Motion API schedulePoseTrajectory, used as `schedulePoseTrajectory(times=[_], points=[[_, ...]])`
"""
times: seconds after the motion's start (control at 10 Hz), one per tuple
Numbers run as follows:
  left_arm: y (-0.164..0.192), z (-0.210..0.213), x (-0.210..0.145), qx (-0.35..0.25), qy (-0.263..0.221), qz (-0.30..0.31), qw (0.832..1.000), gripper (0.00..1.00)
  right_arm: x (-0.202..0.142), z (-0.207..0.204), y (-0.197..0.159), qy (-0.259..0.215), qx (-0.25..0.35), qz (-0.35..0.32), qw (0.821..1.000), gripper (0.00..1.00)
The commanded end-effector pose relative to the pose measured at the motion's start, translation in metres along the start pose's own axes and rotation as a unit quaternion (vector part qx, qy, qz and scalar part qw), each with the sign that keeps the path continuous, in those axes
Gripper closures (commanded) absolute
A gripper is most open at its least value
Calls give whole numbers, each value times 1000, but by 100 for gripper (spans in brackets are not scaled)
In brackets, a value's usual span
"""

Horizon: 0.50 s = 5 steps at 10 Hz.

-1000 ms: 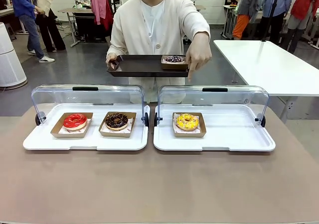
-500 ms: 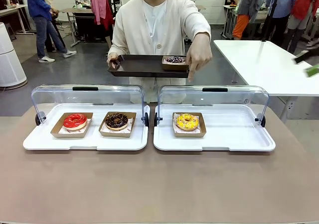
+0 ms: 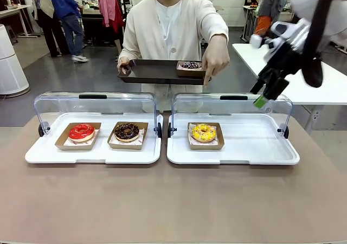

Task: Provide the desired donut to the person.
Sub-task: Pick up and lift the Paper togo box containing the Donut pointed at by the person.

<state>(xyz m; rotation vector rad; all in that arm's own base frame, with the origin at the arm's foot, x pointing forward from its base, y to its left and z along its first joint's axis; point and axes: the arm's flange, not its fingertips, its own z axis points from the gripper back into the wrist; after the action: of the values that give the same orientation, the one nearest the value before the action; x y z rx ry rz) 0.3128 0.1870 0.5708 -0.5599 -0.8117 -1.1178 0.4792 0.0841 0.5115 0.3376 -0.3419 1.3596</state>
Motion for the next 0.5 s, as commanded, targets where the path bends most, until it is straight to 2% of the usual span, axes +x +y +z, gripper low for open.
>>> schedulePoseTrajectory(times=[0.0,0.2,0.3,0.4], points=[[0,0,1,2,-6,-5,1000,0,3,-19,-2,43,1,-25,999,0],[0,0,1,2,-6,-5,1000,0,0,-31,8,33,13,-14,999,0],[0,0,1,2,-6,-5,1000,0,-10,-24,13,5,27,-15,1000,0],[0,0,1,2,-6,-5,1000,0,6,-33,1,36,15,-12,999,0]])
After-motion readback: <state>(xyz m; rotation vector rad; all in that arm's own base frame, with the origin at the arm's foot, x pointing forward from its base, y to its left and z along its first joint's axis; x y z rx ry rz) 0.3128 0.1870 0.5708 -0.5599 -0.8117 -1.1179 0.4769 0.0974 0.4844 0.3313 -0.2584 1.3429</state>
